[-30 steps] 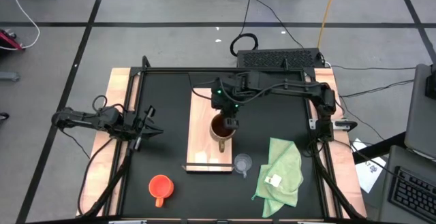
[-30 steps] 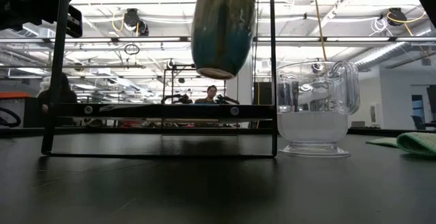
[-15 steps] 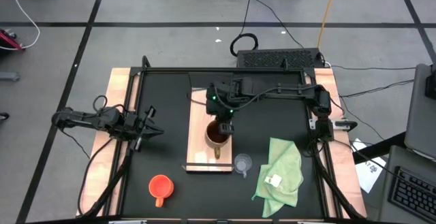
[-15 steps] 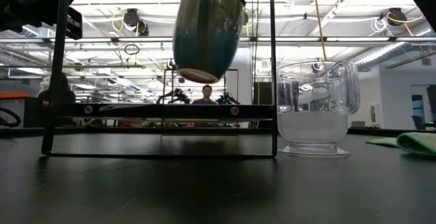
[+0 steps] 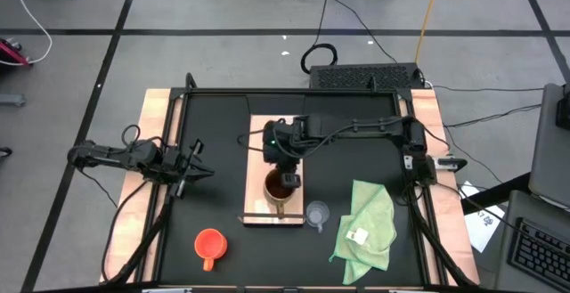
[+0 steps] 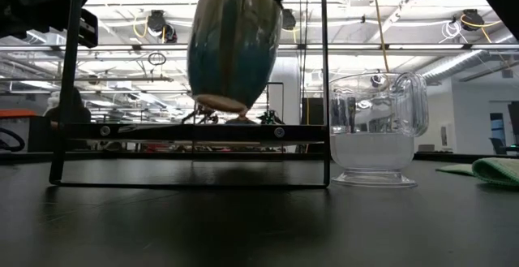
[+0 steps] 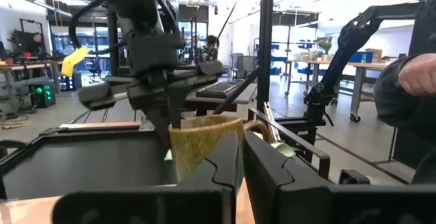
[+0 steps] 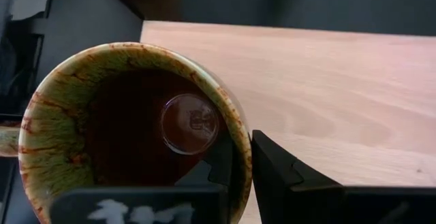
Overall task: Stack small to large cups/mugs on shelf
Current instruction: Put the green mug on the shelf
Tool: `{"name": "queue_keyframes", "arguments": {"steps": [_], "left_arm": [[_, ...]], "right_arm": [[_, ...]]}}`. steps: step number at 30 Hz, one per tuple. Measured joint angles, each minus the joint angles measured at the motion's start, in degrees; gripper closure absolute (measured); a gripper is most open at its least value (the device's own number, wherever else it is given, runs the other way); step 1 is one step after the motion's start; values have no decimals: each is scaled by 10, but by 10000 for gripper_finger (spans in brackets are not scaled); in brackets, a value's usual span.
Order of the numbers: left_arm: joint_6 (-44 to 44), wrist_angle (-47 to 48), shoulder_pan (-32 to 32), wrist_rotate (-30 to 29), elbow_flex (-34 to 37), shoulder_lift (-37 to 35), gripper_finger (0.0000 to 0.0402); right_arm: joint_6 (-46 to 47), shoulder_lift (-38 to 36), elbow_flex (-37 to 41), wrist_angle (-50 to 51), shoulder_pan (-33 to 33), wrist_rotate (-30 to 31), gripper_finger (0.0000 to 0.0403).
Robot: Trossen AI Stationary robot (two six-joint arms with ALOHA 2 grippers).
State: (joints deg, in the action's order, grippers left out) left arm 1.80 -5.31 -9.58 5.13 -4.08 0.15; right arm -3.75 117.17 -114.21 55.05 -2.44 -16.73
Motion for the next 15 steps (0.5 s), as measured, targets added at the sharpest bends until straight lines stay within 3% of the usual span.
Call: {"name": "queue_keyframes", "arguments": {"steps": [15], "left_arm": [[-2,8,0,4,0,2,376]], "right_arm": [[22,28,0,-11,3,3,382]]}}
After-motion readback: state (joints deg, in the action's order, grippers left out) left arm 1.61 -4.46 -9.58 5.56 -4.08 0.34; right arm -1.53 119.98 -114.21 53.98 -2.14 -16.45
